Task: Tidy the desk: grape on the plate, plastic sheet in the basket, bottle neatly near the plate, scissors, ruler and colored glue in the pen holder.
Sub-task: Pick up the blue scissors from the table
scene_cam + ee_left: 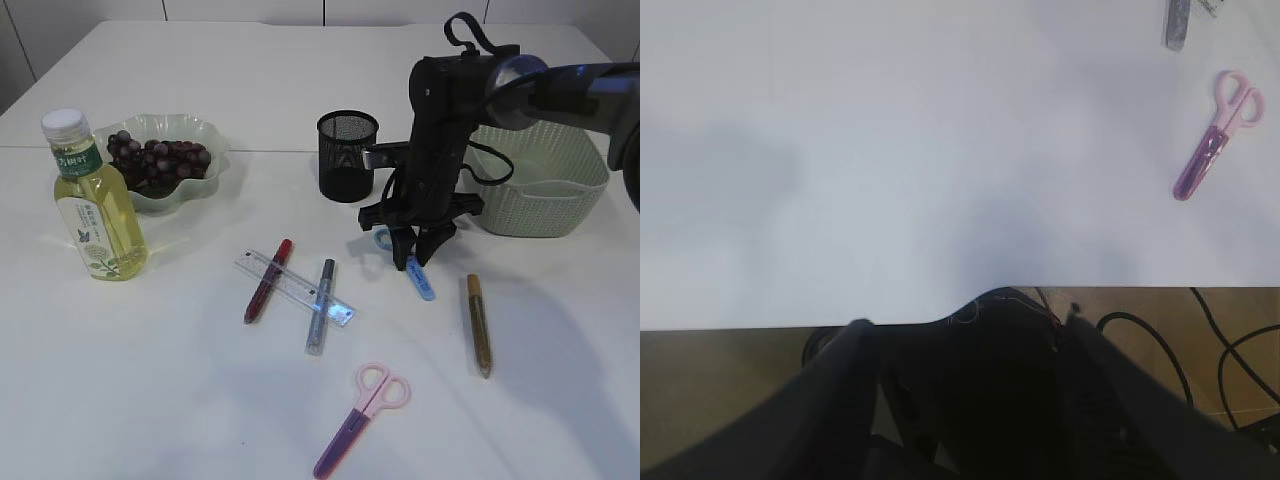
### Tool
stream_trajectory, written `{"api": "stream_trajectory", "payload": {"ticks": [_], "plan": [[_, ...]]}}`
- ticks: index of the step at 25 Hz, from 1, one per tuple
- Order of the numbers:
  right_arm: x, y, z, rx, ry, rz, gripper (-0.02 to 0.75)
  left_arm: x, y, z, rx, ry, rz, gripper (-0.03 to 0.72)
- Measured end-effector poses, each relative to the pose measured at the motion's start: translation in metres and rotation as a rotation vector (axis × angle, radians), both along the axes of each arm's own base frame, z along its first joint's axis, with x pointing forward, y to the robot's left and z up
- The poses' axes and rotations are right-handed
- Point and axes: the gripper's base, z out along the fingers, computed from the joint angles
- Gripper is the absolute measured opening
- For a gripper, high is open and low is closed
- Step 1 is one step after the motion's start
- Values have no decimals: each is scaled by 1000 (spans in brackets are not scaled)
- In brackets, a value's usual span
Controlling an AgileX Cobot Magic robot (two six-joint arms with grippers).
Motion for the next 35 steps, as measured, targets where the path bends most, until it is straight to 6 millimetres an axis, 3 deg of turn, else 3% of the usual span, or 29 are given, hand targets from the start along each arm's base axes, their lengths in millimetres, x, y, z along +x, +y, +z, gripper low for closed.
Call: {"api": "stream_trajectory", "payload": {"ticks": [4, 11, 26, 35], "plan": [[0, 0, 0, 0, 0, 0, 219, 0, 0, 0, 0, 0, 0, 398], [0, 0, 0, 3, -1, -1, 189, 0, 0, 0, 0, 0, 0, 367], [-11, -1, -1, 14, 41, -21, 185, 0, 0, 0, 0, 0, 0, 361], [-15, 1, 20, 28, 6, -19, 185, 0, 0, 0, 0, 0, 0, 361]]}}
